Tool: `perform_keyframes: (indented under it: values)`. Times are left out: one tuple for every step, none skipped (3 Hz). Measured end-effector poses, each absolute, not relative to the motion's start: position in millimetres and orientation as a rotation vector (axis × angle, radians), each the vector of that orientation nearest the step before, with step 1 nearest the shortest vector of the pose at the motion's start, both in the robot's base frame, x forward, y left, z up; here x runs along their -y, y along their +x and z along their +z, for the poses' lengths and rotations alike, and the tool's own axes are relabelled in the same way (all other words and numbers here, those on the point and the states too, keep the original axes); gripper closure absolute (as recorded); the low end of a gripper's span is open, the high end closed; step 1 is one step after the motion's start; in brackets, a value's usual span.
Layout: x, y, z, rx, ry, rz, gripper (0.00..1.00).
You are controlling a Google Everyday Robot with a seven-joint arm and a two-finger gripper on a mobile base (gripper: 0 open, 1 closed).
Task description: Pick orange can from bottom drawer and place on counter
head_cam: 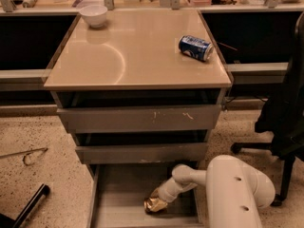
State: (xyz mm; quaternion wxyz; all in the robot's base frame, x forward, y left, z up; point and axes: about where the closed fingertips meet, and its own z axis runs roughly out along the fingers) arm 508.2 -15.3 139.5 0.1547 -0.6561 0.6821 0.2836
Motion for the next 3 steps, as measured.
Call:
perform_keyframes:
  values:
    - [10.9, 505.4, 175.0, -1.868, -1.865, 0.819, 1.0]
    - [-6.3, 498.1, 253.6, -1.69, -1.881, 0.795, 1.0]
    - [-25.6, 481.8, 316.1, -1.549, -1.907, 0.758, 1.0]
